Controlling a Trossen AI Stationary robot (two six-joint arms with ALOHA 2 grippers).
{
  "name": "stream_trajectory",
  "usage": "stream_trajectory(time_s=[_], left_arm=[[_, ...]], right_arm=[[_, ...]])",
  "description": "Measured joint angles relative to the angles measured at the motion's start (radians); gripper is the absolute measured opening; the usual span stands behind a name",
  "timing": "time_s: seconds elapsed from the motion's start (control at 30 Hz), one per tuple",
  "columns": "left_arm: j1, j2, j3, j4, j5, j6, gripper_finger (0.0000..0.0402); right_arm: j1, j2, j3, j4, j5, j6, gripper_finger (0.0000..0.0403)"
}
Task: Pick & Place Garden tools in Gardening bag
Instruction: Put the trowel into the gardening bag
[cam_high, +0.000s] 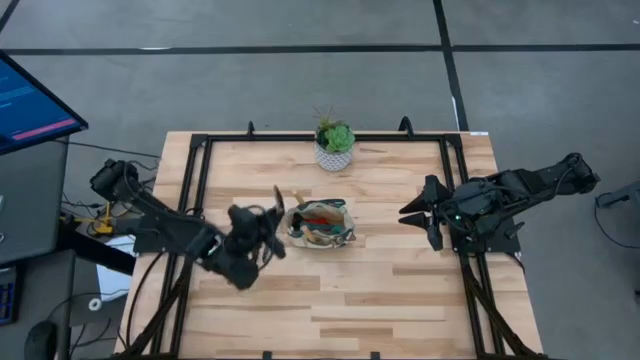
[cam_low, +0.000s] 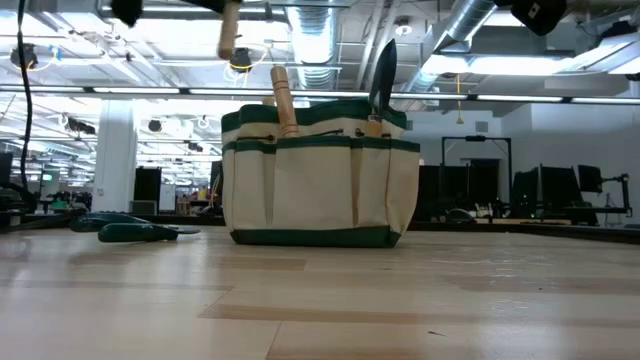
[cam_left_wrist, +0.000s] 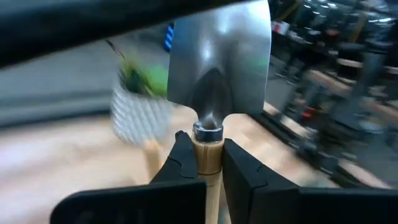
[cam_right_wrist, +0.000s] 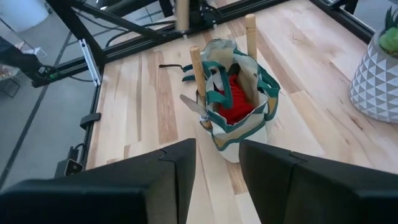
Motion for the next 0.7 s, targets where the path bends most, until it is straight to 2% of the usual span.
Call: stream_trajectory(time_s=[0.17,0.23,0.43,0.7], left_arm=[[0.055,0.043,-0.001,0.193,-0.051,0.282,0.0002],[0.051,0.083,-0.001,0.269,-0.051,0.342,0.0002],[0.010,0.205,-0.001,0.339,-0.049,0.312,0.0002],[0.011,0.230,-0.050,0.341,-0.054,0.257,0.0003]], right_arm=[[-0.001,0.000,0.000,-0.001,0.000,0.048,0.0116],[-0.001,0.000,0.000,-0.004,0.000,0.064,0.0116],[-0.001,0.000,0.000,-0.026,0.000,0.098,0.0116],[-0.001,0.001,0.000,-0.030,0.001,0.107,0.0116]])
